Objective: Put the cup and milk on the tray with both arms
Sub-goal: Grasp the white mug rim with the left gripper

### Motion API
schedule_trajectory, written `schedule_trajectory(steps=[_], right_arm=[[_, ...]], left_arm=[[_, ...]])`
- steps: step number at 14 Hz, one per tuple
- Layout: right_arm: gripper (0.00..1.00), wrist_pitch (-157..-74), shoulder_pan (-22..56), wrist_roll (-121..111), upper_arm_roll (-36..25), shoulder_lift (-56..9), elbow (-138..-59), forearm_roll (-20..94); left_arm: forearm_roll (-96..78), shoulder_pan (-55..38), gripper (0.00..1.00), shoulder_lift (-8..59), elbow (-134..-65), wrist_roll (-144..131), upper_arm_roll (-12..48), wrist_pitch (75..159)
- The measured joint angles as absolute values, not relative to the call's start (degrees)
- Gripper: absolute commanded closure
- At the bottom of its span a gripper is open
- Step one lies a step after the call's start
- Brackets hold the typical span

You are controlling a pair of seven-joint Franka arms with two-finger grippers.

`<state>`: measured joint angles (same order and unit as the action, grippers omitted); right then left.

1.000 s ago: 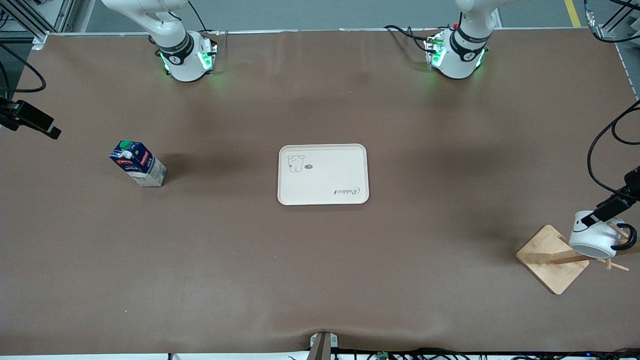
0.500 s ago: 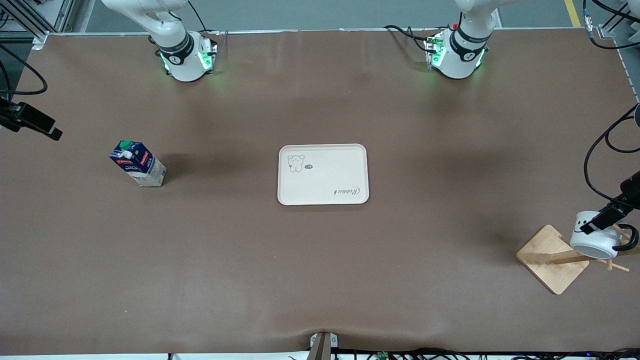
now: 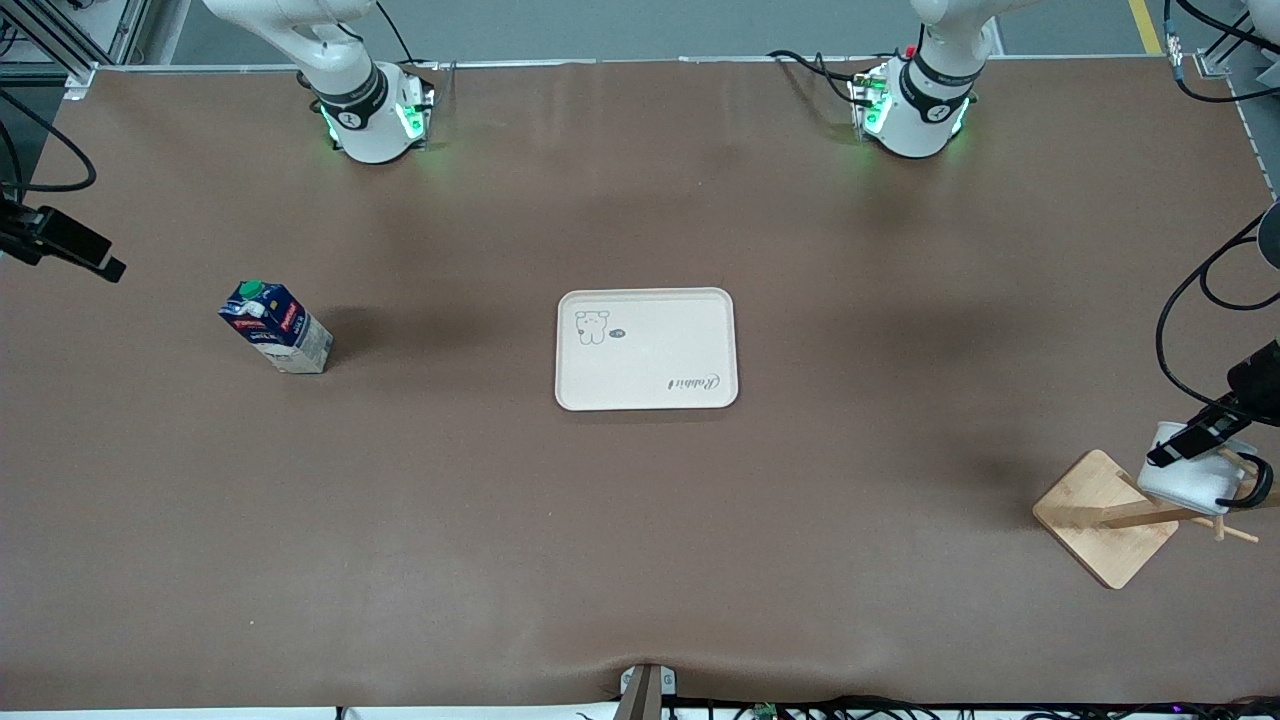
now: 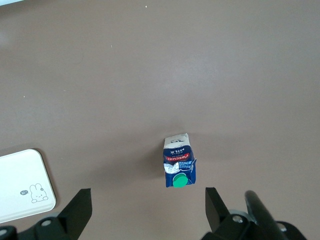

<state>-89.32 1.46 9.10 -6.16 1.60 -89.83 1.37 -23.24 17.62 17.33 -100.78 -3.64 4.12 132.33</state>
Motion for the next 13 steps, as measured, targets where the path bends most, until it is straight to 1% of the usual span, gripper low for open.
schedule_trajectory(steps=[1,4,9,13], right_arm=[[0.0,-89.32,1.46,9.1,-6.16,1.51,-89.83,1.37],[0.0,-89.33,1.46,9.1,-6.16,1.0,-89.83,1.35],[0.0,-89.47,1.5,9.1,-6.11,-0.13,-89.83,1.31],[0.0,-89.54,1.5,9.06,-6.1,-0.25,-89.83,1.31]], left_arm=[[-23.24,17.59,0.85,17.31,-100.61,-3.64,4.35,132.27],[-23.23,17.37,0.99,17.27,-100.25,-3.44,4.62,132.19],[-23.23,16.8,1.0,16.98,-99.26,-3.39,4.68,130.26],[-23.23,16.22,1.0,16.55,-98.11,-3.48,4.72,126.57]])
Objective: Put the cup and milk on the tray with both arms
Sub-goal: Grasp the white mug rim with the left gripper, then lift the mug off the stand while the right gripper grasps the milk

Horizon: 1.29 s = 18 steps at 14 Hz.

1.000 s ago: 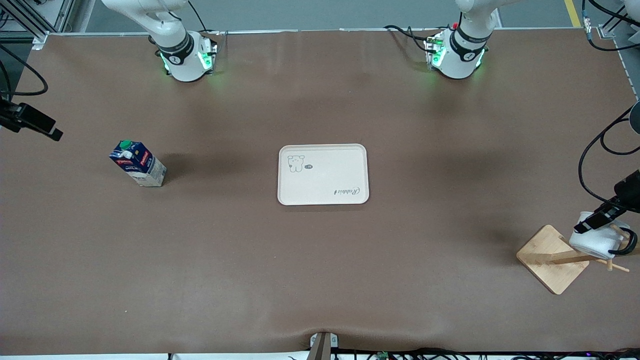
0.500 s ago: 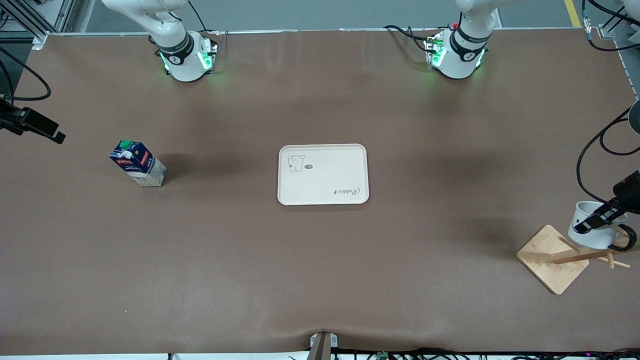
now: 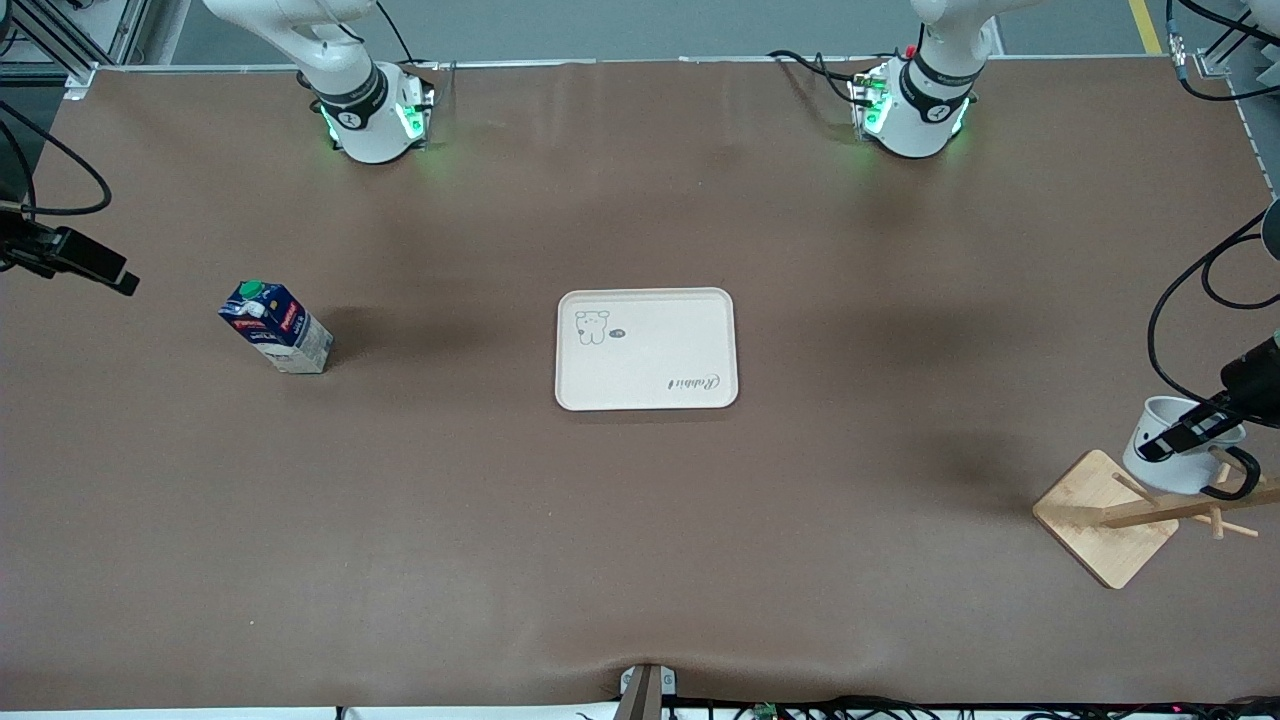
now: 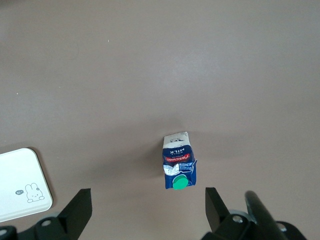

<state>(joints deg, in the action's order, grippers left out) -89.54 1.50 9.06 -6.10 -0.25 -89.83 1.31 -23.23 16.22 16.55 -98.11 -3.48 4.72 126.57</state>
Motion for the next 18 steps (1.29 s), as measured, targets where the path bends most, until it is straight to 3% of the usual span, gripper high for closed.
schedule_trajectory(steps=[10,18], right_arm=[[0.0,-89.42,1.37,9.05,-6.17,-1.56,-89.84,1.3],[0.0,-89.89,1.25,8.96,-6.25,-6.88,-89.93,1.1]], left_arm=[[-15.87,15.2,1.0,15.07,-92.63,-7.21,8.03,114.84],[-10.28,10.62,1.0,15.07,-90.42,-8.86,9.23,111.89]])
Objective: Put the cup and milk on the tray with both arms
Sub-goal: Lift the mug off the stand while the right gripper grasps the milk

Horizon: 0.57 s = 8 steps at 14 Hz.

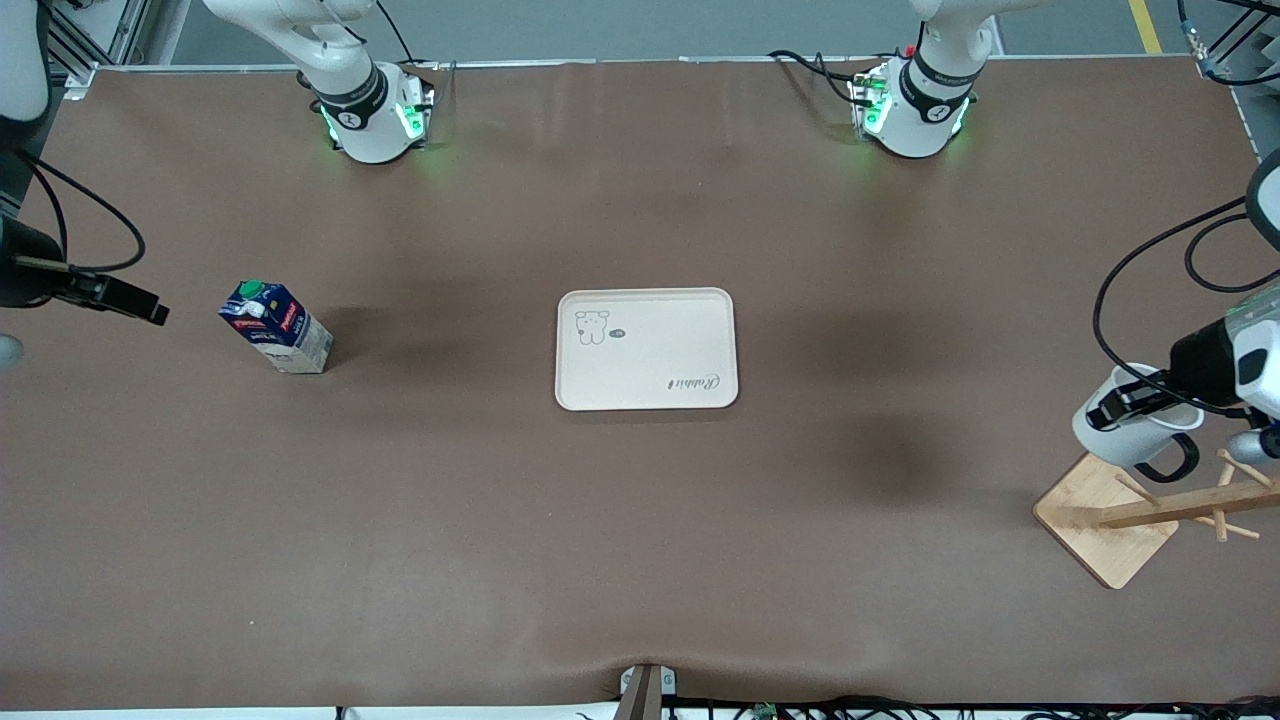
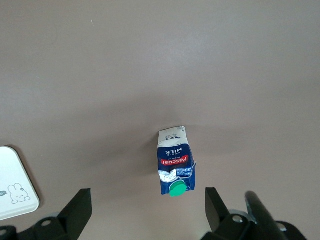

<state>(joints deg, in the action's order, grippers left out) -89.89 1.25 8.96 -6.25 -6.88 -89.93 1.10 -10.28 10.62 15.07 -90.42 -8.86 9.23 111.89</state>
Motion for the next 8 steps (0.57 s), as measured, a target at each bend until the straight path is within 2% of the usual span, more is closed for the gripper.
schedule_trajectory(steps=[4,8], right_arm=[[0.0,-89.8,1.36,8.95,-6.14,-8.46,-90.4,1.11],[0.0,-90.76,1.24,8.95,-6.34,-8.45,-94.51,1.1]], left_arm=[[-10.12,6.63,1.0,15.3,-90.42,-8.97,9.37,111.12],[-10.08,1.91,1.0,17.12,-90.51,-9.88,9.44,110.94]])
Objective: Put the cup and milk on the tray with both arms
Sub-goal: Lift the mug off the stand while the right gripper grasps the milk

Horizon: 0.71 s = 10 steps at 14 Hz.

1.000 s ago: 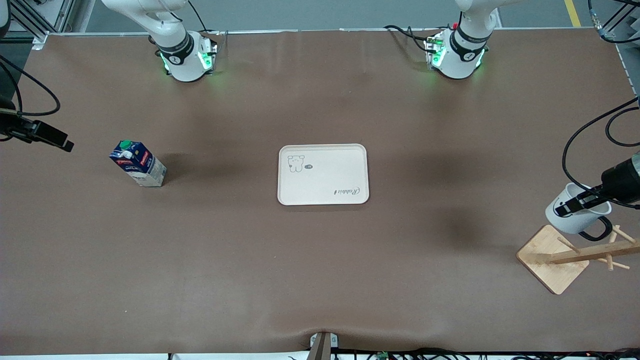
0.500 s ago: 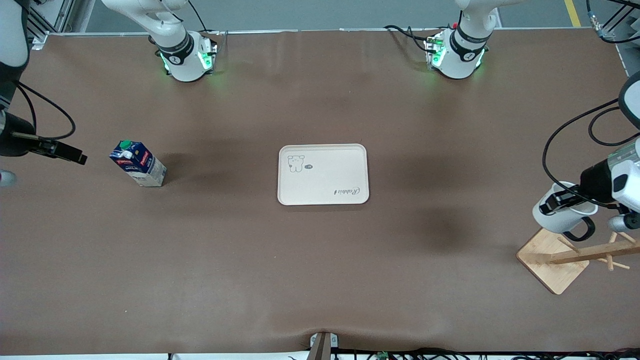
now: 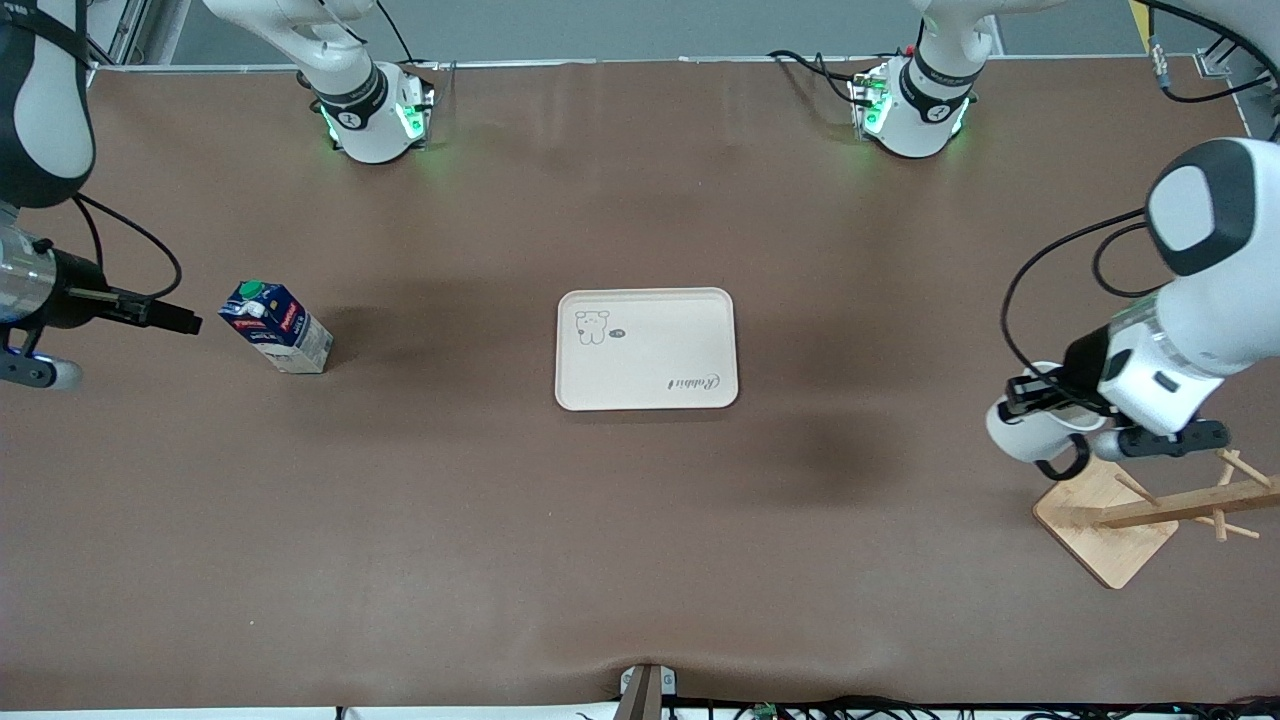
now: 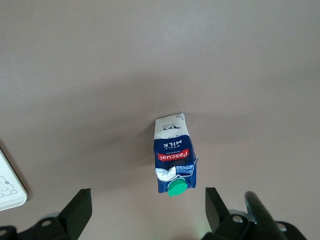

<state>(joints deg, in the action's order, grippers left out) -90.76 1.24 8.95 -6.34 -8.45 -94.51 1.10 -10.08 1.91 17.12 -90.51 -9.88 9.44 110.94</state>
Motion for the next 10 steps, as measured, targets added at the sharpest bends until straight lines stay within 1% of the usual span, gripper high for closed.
schedule_trajectory(steps=[2,3,5,10], right_arm=[[0.0,-92.08,1.11,8.96,-6.43,-8.36,-96.77,1.11],[0.0,-94.16,1.0,8.96,-6.48,-8.06,-98.66,1.11],[0.0,-98.6,0.73,8.96,-6.57,-6.84,-103.75,1.11],[0.0,-106.06,0.19,8.96,-6.67,-2.72,-114.71,1.11]], left_arm=[[-9.7,-0.86,1.0,18.53,-90.52,-13.78,9.47,110.94],[-8.61,-2.32,1.0,19.13,-90.52,-15.67,9.49,110.95],[-6.64,-4.77,1.0,19.92,-90.5,-18.47,9.5,110.95],[-6.07,-7.7,1.0,21.16,-90.49,-19.21,9.53,110.88]])
